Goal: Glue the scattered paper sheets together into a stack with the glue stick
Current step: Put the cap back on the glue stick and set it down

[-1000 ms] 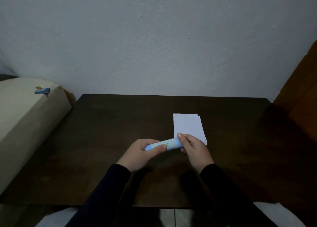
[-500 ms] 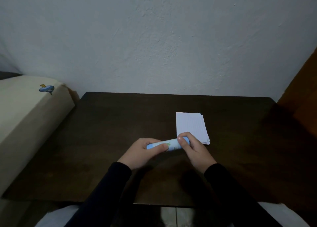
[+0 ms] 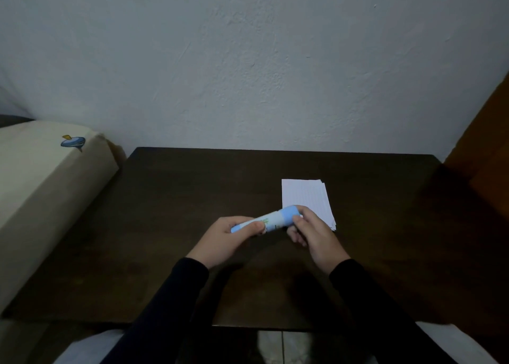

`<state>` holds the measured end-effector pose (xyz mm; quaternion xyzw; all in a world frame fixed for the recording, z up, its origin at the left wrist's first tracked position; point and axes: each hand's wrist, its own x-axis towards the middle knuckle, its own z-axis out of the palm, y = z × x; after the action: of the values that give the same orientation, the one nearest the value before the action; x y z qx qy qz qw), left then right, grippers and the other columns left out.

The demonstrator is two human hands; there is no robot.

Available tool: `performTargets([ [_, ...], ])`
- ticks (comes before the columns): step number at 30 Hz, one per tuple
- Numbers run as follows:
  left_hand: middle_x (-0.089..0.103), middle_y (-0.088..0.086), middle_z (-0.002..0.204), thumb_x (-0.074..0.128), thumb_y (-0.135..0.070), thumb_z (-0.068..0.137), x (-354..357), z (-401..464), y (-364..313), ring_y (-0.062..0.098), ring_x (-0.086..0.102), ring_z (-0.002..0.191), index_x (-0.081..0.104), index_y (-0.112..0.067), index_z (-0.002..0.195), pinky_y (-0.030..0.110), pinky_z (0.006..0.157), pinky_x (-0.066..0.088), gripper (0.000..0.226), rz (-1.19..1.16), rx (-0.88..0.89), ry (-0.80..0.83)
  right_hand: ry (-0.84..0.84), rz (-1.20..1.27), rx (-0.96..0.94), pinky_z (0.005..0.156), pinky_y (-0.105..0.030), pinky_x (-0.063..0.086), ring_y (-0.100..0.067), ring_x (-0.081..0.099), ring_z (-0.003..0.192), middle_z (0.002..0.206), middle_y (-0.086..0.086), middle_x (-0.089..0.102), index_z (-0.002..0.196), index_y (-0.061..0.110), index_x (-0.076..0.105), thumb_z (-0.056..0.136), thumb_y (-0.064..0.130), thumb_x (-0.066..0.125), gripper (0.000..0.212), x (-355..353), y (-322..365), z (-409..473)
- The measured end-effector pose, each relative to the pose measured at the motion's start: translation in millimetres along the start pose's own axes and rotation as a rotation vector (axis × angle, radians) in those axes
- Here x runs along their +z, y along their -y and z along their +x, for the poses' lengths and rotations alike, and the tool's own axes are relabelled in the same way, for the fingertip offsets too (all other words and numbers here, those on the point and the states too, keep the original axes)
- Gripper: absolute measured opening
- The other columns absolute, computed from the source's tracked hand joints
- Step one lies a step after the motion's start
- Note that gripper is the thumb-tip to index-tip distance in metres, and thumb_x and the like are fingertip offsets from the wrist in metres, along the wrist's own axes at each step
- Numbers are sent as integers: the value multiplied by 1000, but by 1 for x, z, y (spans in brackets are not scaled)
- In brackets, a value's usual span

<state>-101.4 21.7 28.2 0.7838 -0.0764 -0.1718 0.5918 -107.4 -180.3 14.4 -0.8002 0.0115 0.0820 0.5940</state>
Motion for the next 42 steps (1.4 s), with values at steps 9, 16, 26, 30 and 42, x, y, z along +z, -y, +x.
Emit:
performTargets([
  [9, 69, -5, 90, 62, -40, 88, 7, -3, 5, 4, 61, 81, 67, -38, 93, 22, 73, 50, 7, 195, 83, -25, -38, -40, 104, 63, -17, 36, -8, 44, 70, 76, 2, 45, 87, 24, 52, 101, 45, 33, 31, 6, 3, -2],
  [16, 71, -1, 90, 61, -41, 89, 8, 1, 3, 9, 62, 79, 70, -37, 89, 26, 72, 49, 9, 176, 106, -37, -141, -16, 67, 69, -15, 39, -5, 50, 82, 89, 8, 52, 113, 22, 58, 97, 50, 37, 38, 6, 1, -2],
  [26, 63, -9, 67, 60, -46, 88, -2, 2, 5, 1, 55, 63, 75, -24, 90, 22, 64, 42, 26, 95, 33, -23, -30, -259, -50, 82, -12, 45, -8, 50, 113, 119, 6, 52, 127, 25, 47, 99, 44, 35, 36, 1, 1, 0],
  [30, 69, 0, 81, 61, -49, 85, -1, -1, 3, 4, 57, 68, 73, -26, 99, 17, 60, 42, 30, 192, 132, -3, -40, -142, -20, 96, -23, 48, -10, 55, 110, 114, 2, 56, 116, 21, 53, 98, 43, 36, 33, 3, -2, 1],
  [42, 64, -5, 71, 61, -44, 89, -7, 2, 3, 1, 53, 61, 76, -22, 94, 18, 60, 39, 27, 150, 84, -29, 26, -194, -77, 80, -15, 44, -6, 54, 98, 101, 9, 53, 115, 29, 48, 96, 48, 32, 31, -1, 1, -2],
])
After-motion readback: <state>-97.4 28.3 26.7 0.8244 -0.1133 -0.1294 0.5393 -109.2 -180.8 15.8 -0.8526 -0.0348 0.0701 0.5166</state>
